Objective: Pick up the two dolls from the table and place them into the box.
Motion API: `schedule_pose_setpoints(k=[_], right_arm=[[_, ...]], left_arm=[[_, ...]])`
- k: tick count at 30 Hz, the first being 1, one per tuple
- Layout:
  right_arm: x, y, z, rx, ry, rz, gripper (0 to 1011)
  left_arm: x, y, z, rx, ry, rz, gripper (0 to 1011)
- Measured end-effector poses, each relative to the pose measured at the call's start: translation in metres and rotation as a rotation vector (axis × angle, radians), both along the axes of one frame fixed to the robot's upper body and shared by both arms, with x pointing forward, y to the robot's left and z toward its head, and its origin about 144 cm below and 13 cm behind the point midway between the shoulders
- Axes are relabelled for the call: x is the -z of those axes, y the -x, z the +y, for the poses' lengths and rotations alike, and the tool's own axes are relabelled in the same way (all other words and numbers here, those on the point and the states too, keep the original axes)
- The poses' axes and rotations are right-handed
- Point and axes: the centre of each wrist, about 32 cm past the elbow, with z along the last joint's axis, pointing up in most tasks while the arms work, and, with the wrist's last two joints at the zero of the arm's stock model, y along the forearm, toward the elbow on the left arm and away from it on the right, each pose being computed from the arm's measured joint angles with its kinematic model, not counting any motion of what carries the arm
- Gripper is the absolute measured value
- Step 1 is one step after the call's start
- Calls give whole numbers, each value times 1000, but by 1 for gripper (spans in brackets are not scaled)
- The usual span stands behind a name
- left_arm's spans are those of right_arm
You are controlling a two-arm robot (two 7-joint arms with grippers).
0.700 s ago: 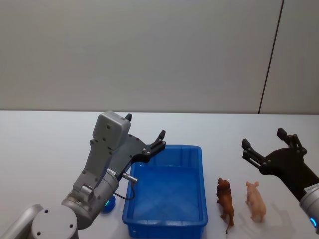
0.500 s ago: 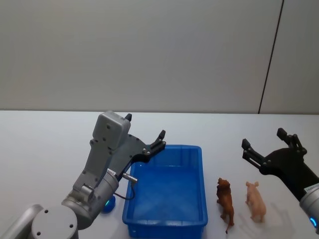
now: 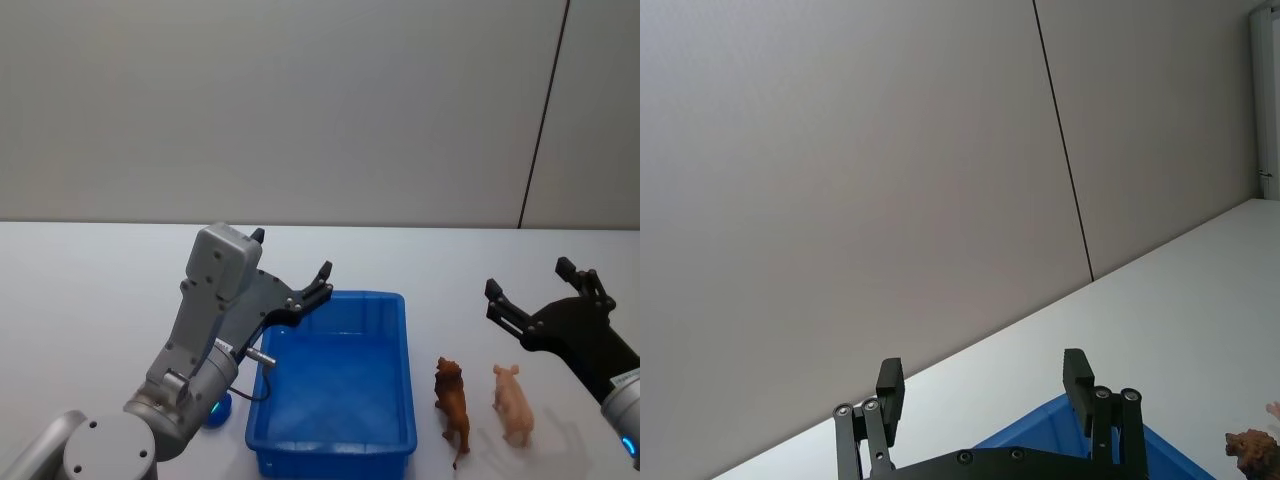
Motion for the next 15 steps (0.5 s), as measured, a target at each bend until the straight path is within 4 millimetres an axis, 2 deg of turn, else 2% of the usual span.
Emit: schedule_pose_setpoints(k=[15], right_arm=[[0, 0, 0, 0, 0, 0, 1001]], left_arm=[[0, 0, 0, 0, 0, 0, 1001]])
